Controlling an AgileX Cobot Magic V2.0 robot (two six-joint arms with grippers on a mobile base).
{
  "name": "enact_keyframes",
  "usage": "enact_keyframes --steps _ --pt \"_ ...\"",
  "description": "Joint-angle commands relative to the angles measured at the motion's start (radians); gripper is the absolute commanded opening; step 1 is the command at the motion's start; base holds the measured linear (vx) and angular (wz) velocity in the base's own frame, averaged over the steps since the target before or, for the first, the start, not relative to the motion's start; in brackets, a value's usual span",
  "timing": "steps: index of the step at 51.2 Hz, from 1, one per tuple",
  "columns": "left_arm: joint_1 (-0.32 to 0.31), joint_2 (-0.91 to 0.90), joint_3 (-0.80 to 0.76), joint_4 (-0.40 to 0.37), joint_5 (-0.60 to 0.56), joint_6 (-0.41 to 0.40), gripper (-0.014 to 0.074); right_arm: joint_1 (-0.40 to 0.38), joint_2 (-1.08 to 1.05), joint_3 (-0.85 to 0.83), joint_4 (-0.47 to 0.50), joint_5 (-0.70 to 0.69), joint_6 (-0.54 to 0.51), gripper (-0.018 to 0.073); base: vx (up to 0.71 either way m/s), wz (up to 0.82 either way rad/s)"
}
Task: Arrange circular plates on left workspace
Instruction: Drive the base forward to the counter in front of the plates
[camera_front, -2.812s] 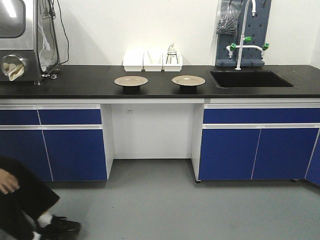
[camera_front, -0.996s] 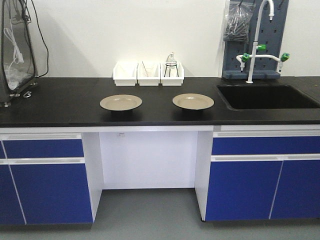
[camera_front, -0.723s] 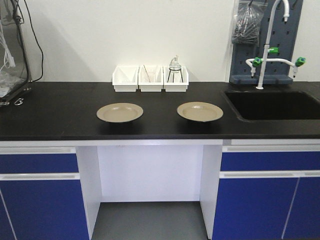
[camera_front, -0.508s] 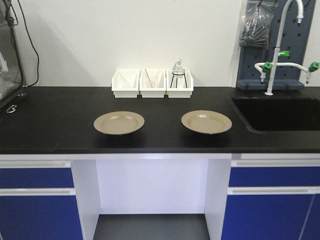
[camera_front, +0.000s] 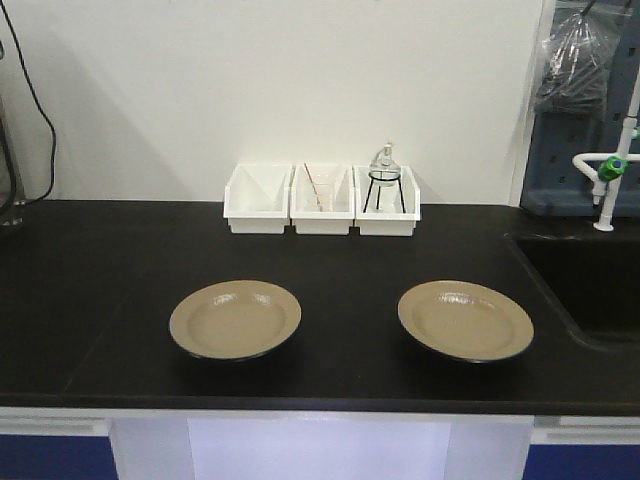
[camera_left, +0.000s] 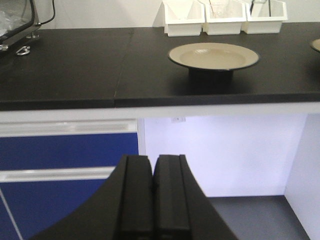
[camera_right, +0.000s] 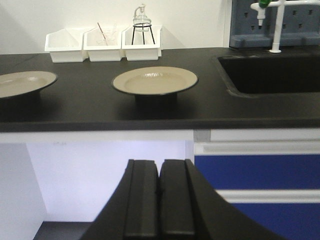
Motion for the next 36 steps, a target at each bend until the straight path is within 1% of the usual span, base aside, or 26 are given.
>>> enact_keyframes --steps 1,18,36 --pt "-0.007 -0.016 0.021 -0.002 -0.079 -0.003 0.0000 -0.003 -0.014 0.021 -0.010 -0.082 -0.004 -0.0003 0.51 0.03" --pt "-0.007 -0.016 0.021 -0.002 -0.079 -0.003 0.0000 -0.003 -0.014 0.021 -0.010 -0.082 -0.004 -0.0003 0.46 -0.04" --pt "-0.007 -0.016 0.021 -0.002 -0.079 -0.003 0.0000 -0.003 -0.014 0.021 -0.010 -0.082 -0.005 -0.0003 0.35 -0.07"
